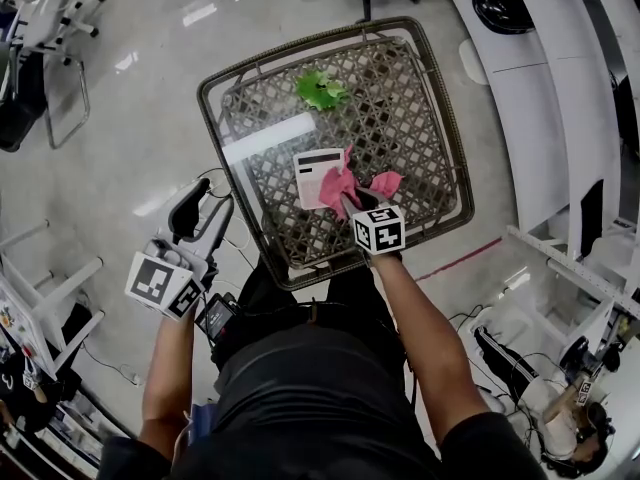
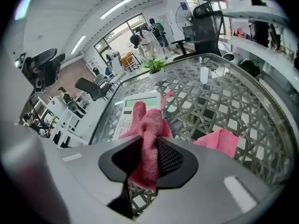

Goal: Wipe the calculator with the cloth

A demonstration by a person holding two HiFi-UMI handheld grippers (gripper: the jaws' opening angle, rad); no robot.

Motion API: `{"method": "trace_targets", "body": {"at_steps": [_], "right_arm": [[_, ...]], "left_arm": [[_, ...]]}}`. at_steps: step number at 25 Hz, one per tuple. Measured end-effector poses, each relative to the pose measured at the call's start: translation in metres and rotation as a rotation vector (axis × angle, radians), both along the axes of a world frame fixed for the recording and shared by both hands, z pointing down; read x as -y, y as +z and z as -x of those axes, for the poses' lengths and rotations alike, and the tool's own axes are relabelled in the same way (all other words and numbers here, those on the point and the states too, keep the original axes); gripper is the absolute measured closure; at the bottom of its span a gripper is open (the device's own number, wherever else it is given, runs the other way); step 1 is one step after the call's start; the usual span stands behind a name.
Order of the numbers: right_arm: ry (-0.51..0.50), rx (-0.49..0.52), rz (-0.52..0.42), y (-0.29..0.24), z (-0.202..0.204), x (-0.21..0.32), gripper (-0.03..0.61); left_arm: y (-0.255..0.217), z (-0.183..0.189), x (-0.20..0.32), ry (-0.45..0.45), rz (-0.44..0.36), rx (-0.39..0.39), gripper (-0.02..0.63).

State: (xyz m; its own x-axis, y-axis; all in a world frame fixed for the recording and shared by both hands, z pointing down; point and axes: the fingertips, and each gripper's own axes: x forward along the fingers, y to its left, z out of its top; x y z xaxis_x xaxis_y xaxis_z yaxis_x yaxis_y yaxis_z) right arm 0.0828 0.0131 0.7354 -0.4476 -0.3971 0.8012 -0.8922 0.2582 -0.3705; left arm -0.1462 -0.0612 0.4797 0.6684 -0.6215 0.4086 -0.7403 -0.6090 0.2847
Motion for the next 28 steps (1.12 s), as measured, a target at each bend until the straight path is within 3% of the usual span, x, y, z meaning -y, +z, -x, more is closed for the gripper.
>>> {"method": "trace_targets", "body": {"at_steps": [14,28], "right_arm": [[0.051,0.004,-0.066,-0.012,-0.013,0.053,0.483],[0.040,0.034,-0.121,-0.024,0.021,0.092,0.483]], "left_arm": [[0.004,0.003,0.001,-0.007,0.008,0.002,0.402],[0.011,0.028,-0.003,-0.041,0.019,0.000,0.402]]}}
